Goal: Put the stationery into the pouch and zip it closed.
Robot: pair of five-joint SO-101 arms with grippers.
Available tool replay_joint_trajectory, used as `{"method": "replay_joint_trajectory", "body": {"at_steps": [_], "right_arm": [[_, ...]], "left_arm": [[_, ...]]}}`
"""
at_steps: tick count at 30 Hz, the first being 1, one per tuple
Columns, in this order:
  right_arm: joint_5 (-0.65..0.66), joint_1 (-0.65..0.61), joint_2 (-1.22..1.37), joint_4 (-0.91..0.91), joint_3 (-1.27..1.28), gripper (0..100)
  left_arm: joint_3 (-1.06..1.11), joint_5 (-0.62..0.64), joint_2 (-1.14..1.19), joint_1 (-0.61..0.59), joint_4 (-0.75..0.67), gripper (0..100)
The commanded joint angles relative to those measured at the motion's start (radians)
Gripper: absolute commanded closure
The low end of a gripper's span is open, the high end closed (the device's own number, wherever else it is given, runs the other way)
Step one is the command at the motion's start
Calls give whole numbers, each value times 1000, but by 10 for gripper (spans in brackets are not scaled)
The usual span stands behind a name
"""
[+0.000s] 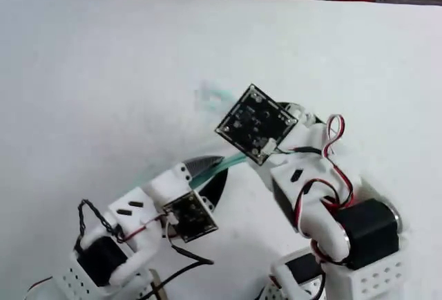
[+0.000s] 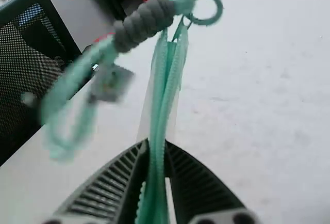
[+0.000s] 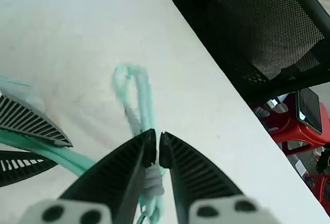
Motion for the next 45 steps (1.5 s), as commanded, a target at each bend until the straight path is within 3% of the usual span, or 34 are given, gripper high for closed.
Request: {"method": "replay_joint_trajectory", "body": {"at_steps": [1, 6, 10, 15, 22, 25, 29, 37, 45], "right_arm": [[-15, 48, -16, -18, -15, 979], [75, 216, -13, -19, 141, 979], [98, 254, -19, -18, 189, 951], [-212, 246, -7, -16, 58, 751], [-486, 71, 174, 208, -157, 759], [-551, 91, 331, 234, -229, 759], [-560, 179, 476, 252, -270, 759], [-552, 188, 493, 252, -215, 760], [-551, 76, 437, 251, -166, 761]], "left_arm": [[-14, 0, -12, 7, -2, 978], [-14, 0, -12, 5, -2, 978], [-14, 0, -12, 5, -2, 978], [-12, 0, -12, 5, 0, 978], [-11, -2, -12, 5, 0, 978], [-9, -5, -12, 5, 0, 978], [-9, -5, -12, 5, 2, 978], [-8, -6, -12, 5, 0, 978], [-8, -6, -12, 5, 0, 978]]}}
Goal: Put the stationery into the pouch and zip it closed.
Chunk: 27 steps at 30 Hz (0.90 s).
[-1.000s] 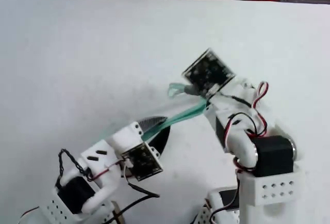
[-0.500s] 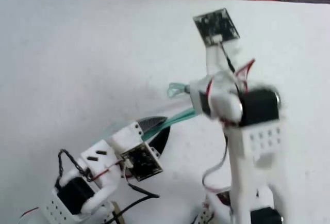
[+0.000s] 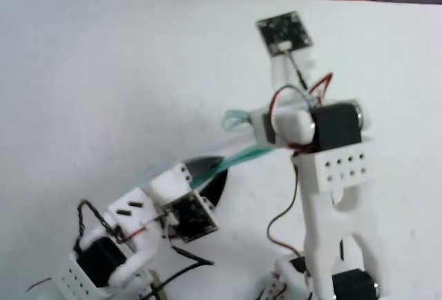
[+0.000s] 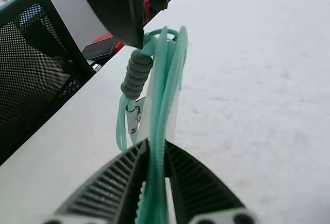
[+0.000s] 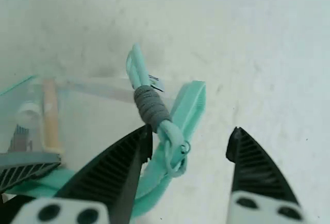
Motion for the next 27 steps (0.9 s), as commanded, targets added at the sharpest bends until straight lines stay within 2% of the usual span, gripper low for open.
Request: {"method": "replay_joint_trajectory", "body": {"at_steps": [1, 6, 12, 19, 24, 27], "right_arm": [[-2, -44, -12, 2, 37, 762], [-2, -12, 62, 2, 78, 783], [17, 50, 128, 2, 77, 985], [41, 44, -12, 2, 74, 979], [-21, 39, -185, -15, 6, 979], [-26, -41, -216, -21, -69, 979]], "left_arm": [[-8, -6, -12, 5, 0, 978], [-8, -6, -12, 5, 0, 978], [-8, -6, -12, 5, 0, 978], [-8, -3, -12, 5, 0, 978], [-14, 0, -12, 10, -14, 973], [-14, 12, -12, 10, -49, 893]]}}
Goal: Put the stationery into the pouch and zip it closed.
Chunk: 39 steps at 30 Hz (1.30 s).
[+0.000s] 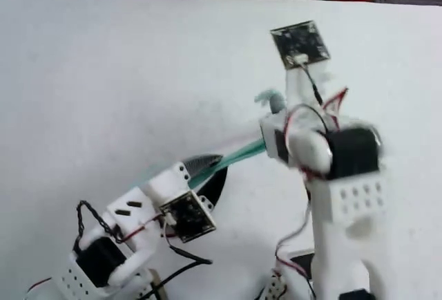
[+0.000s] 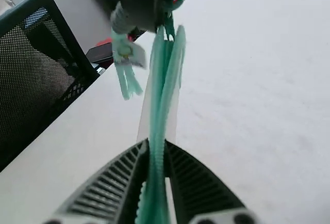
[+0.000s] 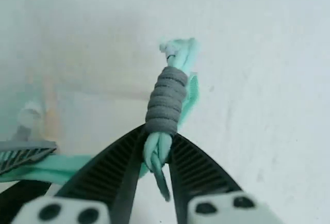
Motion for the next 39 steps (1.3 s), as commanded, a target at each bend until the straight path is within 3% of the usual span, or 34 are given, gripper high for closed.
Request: {"method": "replay_joint_trajectory", "body": {"at_steps": [1, 3, 5, 10, 21, 32, 39], "right_arm": [[-12, -96, -44, -16, -107, 979], [-32, -154, -21, -19, -155, 979], [-75, -182, 13, -15, -216, 979], [-118, -222, 76, 4, -379, 979], [-166, -371, 58, 5, -399, 979], [-107, -464, -168, 5, -255, 979], [-104, -466, -216, 1, -187, 979]], "left_arm": [[-15, 51, -7, 15, -35, 850], [-58, 180, -7, 16, -25, 768], [-140, 275, -5, 10, 15, 753], [-299, 253, -1, 18, 44, 775], [-307, 249, -1, 88, -14, 802], [-213, 253, -1, -15, -106, 801], [-209, 250, -1, -12, -97, 801]]}}
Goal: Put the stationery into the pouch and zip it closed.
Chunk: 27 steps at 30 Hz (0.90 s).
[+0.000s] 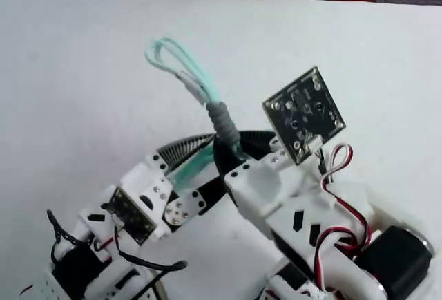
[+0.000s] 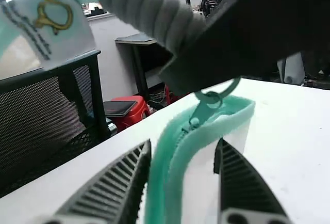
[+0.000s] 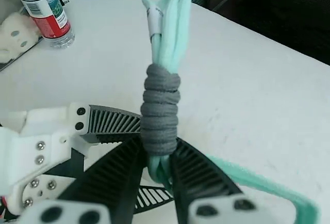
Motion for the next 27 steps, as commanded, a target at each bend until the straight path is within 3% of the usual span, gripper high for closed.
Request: {"method": "replay_joint_trajectory", "body": {"at_steps": [1, 6, 9, 16, 19, 27], "right_arm": [[9, -7, -13, -4, 2, 979], [11, -7, -12, -5, 0, 979], [11, -2, -12, -8, 0, 979], [12, 91, -10, -74, 6, 979], [71, 156, -10, -81, 18, 979], [89, 272, -21, -252, 267, 979]], "left_arm": [[11, 5, 12, -12, -18, 803], [52, -3, 10, -10, -28, 916], [52, -92, 7, -8, -28, 982], [55, -106, 5, -10, 12, 978], [55, -106, 5, -10, 34, 977], [55, -106, 5, -10, 40, 977]]}}
